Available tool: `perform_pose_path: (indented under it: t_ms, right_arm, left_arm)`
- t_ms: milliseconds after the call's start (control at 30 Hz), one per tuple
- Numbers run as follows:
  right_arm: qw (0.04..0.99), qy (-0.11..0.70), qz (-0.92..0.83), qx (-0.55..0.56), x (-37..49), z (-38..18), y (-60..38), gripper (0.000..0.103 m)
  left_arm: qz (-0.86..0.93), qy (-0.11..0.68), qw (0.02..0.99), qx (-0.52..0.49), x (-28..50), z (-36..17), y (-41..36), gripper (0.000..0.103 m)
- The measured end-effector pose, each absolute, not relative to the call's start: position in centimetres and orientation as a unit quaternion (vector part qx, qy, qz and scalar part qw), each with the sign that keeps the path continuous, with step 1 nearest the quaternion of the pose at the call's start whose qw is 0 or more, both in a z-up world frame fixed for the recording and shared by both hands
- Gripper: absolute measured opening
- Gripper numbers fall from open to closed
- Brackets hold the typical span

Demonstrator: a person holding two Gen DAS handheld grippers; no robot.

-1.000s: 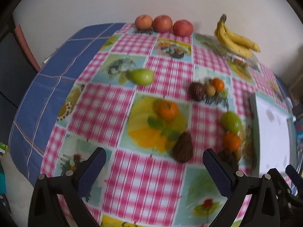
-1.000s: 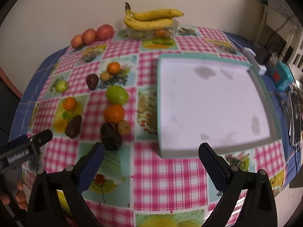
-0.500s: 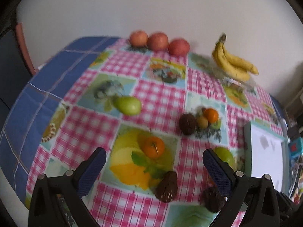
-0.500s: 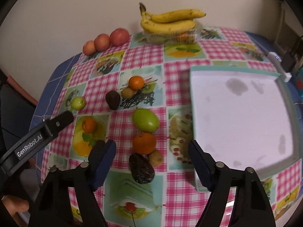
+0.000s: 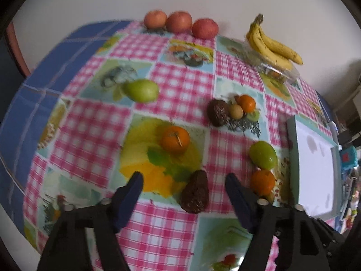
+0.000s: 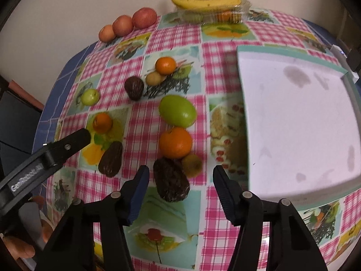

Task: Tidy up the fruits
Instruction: 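Grasp a dark brown fruit with the left gripper while the right gripper grasps another, then carry the dark fruit in the left gripper into the white tray while the right gripper carries its own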

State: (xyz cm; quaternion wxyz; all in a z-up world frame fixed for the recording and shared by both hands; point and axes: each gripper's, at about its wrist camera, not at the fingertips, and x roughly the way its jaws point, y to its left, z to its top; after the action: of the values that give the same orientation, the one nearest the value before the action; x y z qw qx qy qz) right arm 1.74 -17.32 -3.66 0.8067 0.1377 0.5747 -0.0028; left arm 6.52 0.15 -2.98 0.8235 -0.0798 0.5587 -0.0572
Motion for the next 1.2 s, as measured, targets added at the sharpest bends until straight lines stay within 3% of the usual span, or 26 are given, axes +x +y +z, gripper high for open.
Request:
perform_pose_path:
  t_ms: [67,367,567,967,1200]
  right_arm:
    - [0.804,0.579,0.002,0.135,1.6,-3.9,-17.0,0.056]
    - [0.786,0.605,0.004,0.129,1.5,-5.6,-16.3,0.048]
    - [0.784,0.608,0.009,0.125,1.3,-5.9,-16.3,0.036]
    - [0.833,0.528,0.018,0.166,0.6,-1.2,-17.9,0.036]
    - [0.845,0.501,-0.067,0.175,0.3,0.4,-23.1,0.036]
  left_arm:
    - [-0.069,0.577,0.809,-0.091,6.5,-3.8,0.1,0.059]
    - [-0.080,0.607,0.786,-0.084,6.4,-6.0,-1.2,0.036]
    - [-0.082,0.601,0.790,-0.088,6.5,-5.9,-1.1,0.035]
    - [-0.098,0.537,0.829,-0.123,6.0,-1.6,0.7,0.035]
    - [-0.130,0.525,0.835,-0.104,5.9,-0.9,-2.0,0.035]
